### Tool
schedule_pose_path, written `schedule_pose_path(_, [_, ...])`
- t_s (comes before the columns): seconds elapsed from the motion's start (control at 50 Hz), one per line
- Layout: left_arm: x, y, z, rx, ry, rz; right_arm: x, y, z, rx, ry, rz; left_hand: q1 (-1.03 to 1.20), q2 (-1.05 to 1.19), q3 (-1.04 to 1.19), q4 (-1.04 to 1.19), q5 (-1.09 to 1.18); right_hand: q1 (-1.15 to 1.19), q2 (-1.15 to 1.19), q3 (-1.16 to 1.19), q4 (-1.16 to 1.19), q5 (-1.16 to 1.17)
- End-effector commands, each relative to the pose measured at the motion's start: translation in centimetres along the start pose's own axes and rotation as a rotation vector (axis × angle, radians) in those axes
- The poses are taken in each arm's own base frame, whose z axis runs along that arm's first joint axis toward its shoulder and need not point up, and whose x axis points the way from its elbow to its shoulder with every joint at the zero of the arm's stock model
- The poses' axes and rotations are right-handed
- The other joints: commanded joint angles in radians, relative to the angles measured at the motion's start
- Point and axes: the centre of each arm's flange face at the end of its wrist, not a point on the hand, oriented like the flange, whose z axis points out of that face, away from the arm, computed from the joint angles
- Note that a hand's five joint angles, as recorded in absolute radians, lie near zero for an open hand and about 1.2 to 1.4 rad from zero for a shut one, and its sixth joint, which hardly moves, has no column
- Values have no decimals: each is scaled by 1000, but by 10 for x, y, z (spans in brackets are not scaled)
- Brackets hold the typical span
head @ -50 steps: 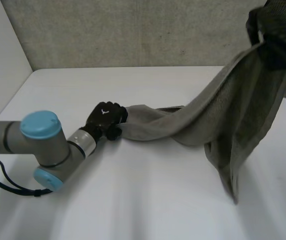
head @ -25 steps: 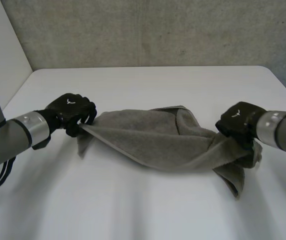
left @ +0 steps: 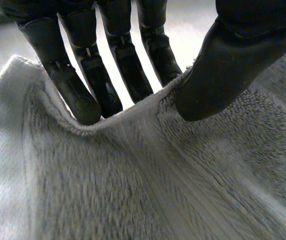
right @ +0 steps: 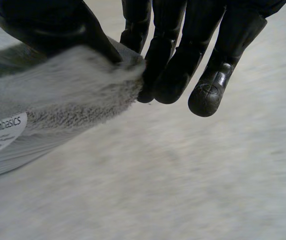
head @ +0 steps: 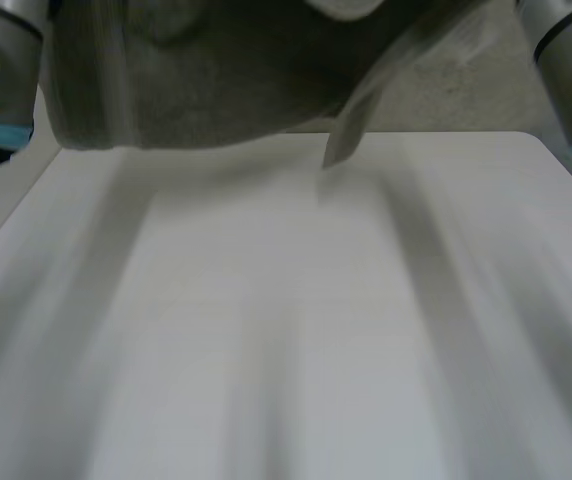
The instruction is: Fold the towel.
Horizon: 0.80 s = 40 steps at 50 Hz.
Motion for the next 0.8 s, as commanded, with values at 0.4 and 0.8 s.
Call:
schedule_pose_path(0.4, [-12,107,-250,-782,270,90,-116,121,-139,-442,-625,-98,39,34,14,37,26,61,52,46,45,41])
schedule_pose_path(0.8, [20,118,-257,-725,303,110,-71,112,-153,-545,-407,106,39,34,14,37,26,61,52,46,45,41])
